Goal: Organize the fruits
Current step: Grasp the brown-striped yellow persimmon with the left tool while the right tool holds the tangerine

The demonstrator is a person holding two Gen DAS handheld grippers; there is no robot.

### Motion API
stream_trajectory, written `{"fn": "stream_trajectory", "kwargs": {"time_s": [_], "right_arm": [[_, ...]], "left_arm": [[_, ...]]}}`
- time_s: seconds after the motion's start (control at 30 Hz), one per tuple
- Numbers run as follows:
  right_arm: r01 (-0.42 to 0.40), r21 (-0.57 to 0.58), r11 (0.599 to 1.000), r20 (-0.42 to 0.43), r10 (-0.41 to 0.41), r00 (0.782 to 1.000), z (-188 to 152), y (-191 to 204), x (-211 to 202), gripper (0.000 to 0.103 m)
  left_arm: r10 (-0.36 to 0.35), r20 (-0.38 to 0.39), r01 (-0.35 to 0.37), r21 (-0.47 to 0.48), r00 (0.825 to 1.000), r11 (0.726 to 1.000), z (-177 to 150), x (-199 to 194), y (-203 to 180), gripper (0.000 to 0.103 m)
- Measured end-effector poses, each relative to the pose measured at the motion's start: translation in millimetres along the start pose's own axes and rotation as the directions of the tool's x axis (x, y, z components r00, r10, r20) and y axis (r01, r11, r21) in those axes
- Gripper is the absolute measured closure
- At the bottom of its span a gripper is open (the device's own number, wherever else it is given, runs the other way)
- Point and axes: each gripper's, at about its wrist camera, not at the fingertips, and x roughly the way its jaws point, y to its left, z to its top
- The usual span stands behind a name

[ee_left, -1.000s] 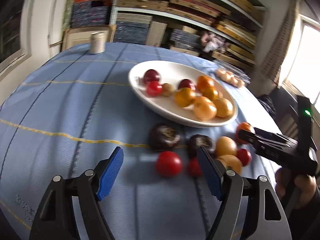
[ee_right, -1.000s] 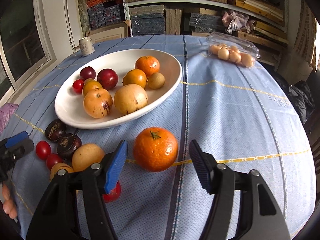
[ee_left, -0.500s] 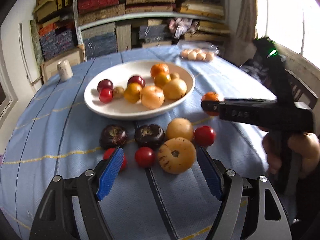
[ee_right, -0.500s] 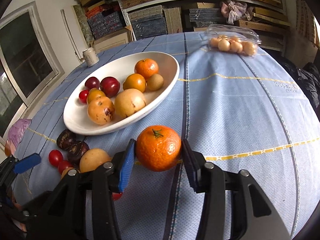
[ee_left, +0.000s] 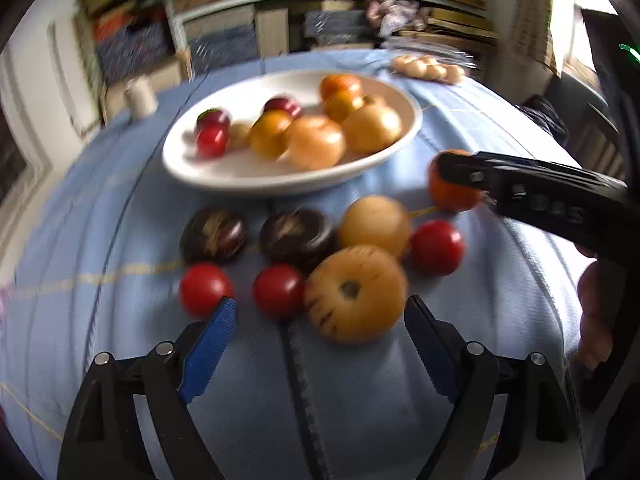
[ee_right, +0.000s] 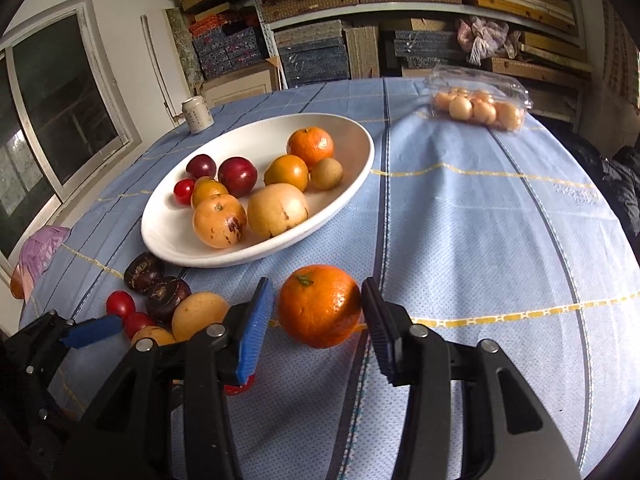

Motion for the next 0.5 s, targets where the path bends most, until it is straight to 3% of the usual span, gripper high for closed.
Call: {"fn": "stream_trajectory", "kwargs": {"time_s": [0.07,0.37,0.5], "right_arm": [[0.000,0.000,1.000,-0.001,0.000,1.000,0,0,0,0.058],[0.020,-0.003,1.000,-0.005,-0.020,1.000,0,-1,0,0.057],[0.019,0.002,1.000,-0.008,-0.019,1.000,0,-2,0,0.057]], "left_arm": [[-0.043,-0.029,0.041,-0.064,0.999,0.997,-5,-1,15,0.018],[-0.003,-0.010,0.001,-0.177,1.000,0.984,-20,-22,54,0.021],[-0.040,0.071,0.047,-0.108,0.997,0.993,-10,-40,31,0.020]]}}
